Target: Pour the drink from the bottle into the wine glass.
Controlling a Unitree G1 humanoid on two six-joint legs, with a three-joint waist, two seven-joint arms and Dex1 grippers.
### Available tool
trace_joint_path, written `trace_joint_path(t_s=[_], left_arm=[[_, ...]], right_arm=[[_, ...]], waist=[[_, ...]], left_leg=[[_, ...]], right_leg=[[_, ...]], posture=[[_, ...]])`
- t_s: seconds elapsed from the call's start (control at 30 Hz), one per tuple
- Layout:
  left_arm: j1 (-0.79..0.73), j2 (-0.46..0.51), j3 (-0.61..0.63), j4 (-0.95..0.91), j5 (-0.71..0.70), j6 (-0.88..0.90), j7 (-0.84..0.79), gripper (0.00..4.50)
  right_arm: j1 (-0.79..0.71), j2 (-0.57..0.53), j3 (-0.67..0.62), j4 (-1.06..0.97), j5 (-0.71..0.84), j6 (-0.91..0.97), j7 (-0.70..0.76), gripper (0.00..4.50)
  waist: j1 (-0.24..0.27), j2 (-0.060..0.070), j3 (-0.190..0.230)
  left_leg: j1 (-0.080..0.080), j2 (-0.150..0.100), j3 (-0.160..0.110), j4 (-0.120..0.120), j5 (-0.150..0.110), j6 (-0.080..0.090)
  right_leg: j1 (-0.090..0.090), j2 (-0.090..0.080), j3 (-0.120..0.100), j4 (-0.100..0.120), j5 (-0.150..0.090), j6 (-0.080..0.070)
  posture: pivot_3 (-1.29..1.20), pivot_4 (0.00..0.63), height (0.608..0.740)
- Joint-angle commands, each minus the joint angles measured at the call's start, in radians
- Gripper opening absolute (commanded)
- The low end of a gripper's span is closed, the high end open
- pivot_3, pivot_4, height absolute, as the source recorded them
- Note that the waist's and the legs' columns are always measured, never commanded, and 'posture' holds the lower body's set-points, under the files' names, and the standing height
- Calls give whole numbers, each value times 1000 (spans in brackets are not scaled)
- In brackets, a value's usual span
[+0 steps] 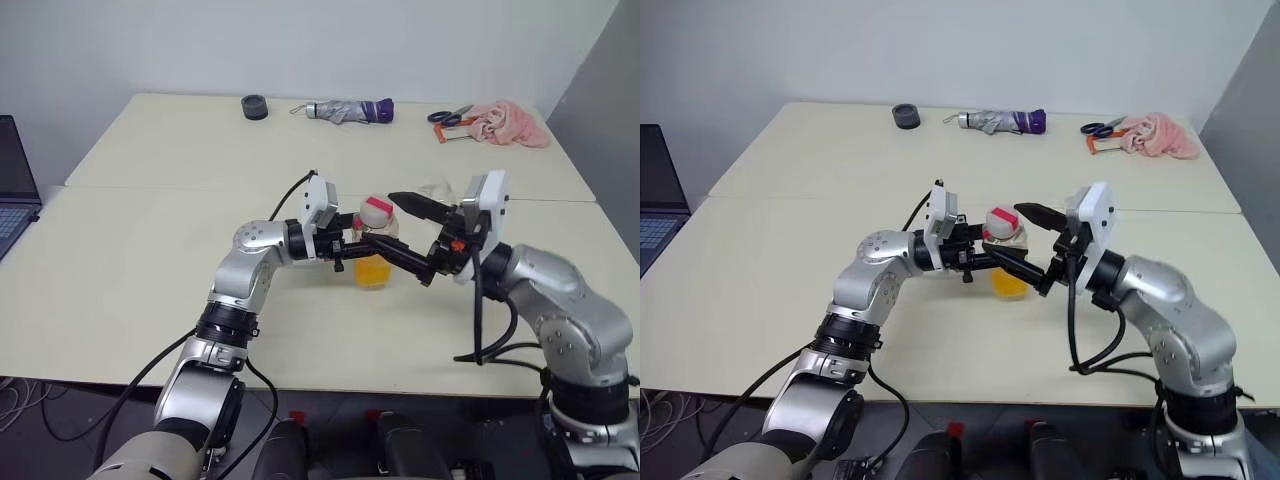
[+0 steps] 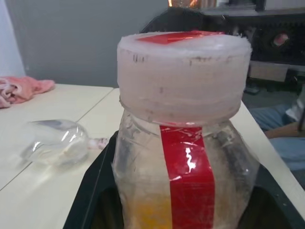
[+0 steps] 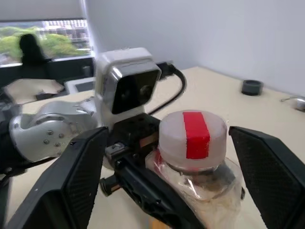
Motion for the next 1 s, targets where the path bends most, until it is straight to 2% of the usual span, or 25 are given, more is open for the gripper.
trace_joint_path(t_s=[0.03,0.17,0.5,0.6,0.77,0.9,1.0], left_arm=[[-35,-9,9,6,0,-55,1,1851],[-54,-20,0,53,15,-91,0,1851],[-53,-14,-7,84,40,-137,-13,1851],[-52,-11,-6,85,43,-140,-12,1851],[-49,-5,-8,81,42,-137,-17,1851],[-52,0,-14,57,21,-100,-47,1845],[-52,9,-19,41,8,-74,-83,1842]], right_arm=[[-15,51,72,-52,-149,-25,-174,4354],[-23,105,107,-33,-233,-67,-248,4354],[-27,115,135,-9,-292,-111,-230,4354],[-29,119,133,-3,-291,-116,-220,3785],[-28,125,125,0,-263,-126,-172,2016],[-50,101,115,24,-159,-147,-31,1905],[-99,37,91,73,-32,-134,168,1905]], waist=[[-3,0,0],[-1,0,0],[0,0,0],[0,0,0],[0,0,0],[0,0,0],[0,0,0]], left_leg=[[1,1,0,0,0,0],[1,2,0,0,0,0],[0,1,0,0,0,0],[0,1,0,0,0,0],[0,1,0,0,0,0],[0,1,0,0,0,0],[0,1,0,0,0,0]], right_leg=[[0,1,1,0,0,0],[0,4,1,0,-1,1],[0,2,1,-1,0,0],[0,2,1,-1,0,0],[0,2,1,-1,0,0],[0,2,1,-1,0,0],[0,3,0,-1,0,0]], posture=[[0,150,740],[0,150,740],[0,150,740],[0,150,740],[0,150,740],[0,150,740],[0,150,740]])
